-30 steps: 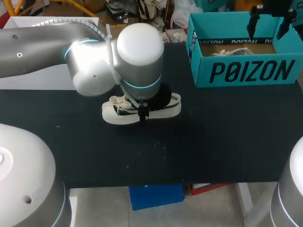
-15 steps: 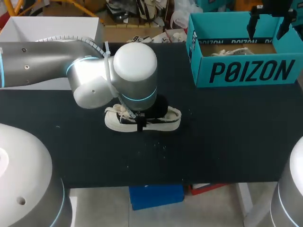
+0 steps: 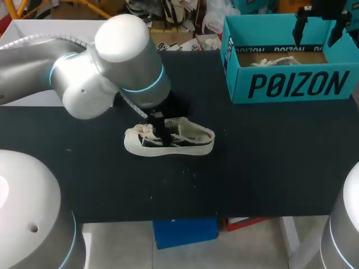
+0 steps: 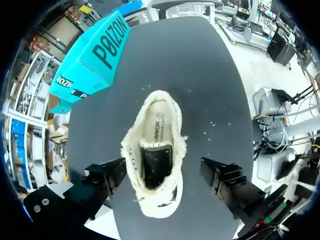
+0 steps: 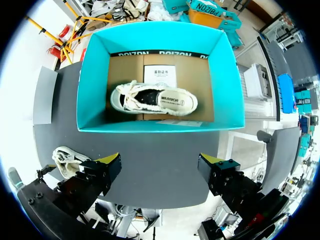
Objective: Take the shoe out of the shoebox, open the shoe tongue, remove and reinsert the insole, then place the shoe into the shoebox
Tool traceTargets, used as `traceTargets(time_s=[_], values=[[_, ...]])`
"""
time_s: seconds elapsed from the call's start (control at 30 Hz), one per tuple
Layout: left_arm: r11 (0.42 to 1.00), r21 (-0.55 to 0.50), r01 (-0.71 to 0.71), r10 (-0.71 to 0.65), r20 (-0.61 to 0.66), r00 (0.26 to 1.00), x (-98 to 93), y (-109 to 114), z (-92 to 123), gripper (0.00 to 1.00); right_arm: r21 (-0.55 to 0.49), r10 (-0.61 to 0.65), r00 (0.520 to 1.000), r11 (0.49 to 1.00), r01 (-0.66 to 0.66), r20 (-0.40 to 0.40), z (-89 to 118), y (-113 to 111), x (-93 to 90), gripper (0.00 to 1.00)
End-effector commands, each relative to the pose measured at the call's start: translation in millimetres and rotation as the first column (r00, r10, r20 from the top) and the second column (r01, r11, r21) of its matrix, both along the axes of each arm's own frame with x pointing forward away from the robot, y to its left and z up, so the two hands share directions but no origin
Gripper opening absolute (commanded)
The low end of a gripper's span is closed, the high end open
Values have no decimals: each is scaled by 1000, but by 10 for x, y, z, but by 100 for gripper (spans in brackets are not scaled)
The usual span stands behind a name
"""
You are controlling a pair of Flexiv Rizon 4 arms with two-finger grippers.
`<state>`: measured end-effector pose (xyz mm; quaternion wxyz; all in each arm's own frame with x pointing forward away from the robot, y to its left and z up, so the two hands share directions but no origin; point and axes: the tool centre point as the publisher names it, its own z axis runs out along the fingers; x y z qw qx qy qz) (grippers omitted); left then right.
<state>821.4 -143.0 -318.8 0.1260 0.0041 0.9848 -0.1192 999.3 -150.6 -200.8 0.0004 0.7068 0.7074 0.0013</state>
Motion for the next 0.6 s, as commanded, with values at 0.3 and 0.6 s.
traceTargets(time_s=[0.3, 0.6], values=[[960, -281, 8, -10, -8, 1000, -37, 930, 337, 100, -1, 0, 1000, 1000, 0, -1, 3, 2, 4, 100], [944, -329, 18, -40, -62, 997, 116, 1165, 336, 100, -1, 0, 1000, 1000, 0, -1, 3, 2, 4, 100]])
